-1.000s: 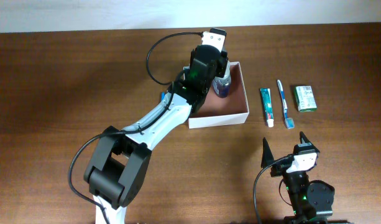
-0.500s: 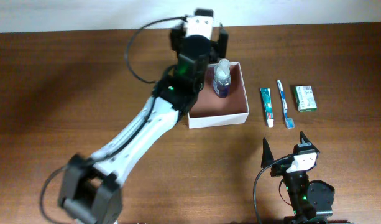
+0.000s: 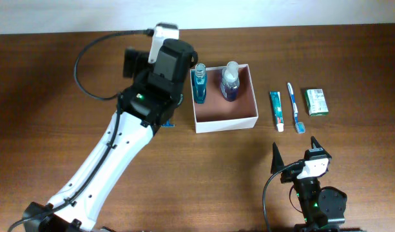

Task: Pack container
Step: 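Move the left gripper back toward the blue razor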

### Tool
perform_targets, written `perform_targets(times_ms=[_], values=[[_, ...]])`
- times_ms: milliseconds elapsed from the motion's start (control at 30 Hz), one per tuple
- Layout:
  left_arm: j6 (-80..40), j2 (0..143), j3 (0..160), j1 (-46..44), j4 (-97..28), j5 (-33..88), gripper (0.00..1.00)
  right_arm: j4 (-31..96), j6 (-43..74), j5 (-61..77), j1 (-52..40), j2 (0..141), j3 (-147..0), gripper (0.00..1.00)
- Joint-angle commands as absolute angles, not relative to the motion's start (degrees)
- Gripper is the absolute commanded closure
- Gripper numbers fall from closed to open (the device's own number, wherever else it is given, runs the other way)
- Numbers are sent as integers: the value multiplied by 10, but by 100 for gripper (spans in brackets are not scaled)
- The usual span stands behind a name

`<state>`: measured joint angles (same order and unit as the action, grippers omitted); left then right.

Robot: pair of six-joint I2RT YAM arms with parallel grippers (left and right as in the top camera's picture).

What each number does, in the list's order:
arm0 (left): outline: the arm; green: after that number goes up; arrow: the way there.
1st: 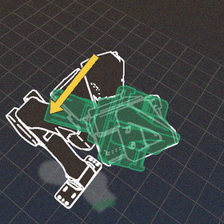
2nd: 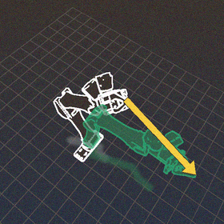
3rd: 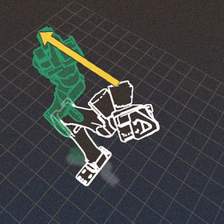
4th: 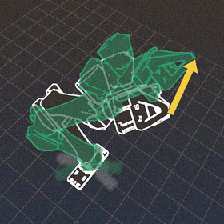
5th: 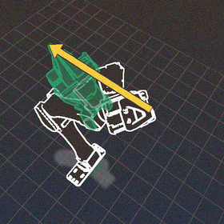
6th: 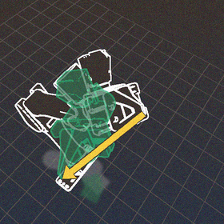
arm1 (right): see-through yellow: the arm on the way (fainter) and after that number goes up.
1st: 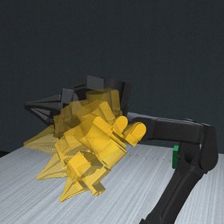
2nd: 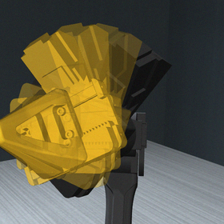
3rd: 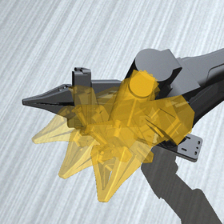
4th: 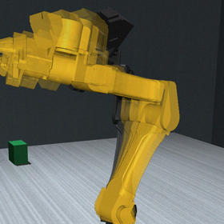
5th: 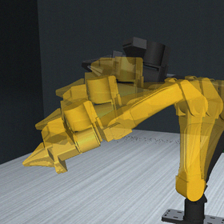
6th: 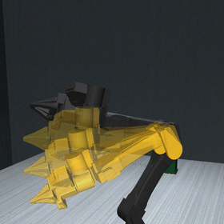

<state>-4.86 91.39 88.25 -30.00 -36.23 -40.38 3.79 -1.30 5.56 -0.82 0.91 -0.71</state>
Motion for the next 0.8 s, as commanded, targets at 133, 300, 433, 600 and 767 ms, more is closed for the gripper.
perform_targets(times_ms=[133,300,433,600,767], values=[[-109,905,883,-248,-472,-206,1,40,-10,51,-7,2,-3,1],[-109,919,882,-207,-503,-112,1,40,-10,51,-7,2,-3,1],[-109,948,882,-197,-520,-102,1,40,-10,51,-7,2,-3,1],[-109,1005,882,-197,-518,-102,1,40,-10,51,-7,2,-3,1],[-109,1060,882,-196,-501,-95,1,40,-10,51,-7,2,-3,1]])
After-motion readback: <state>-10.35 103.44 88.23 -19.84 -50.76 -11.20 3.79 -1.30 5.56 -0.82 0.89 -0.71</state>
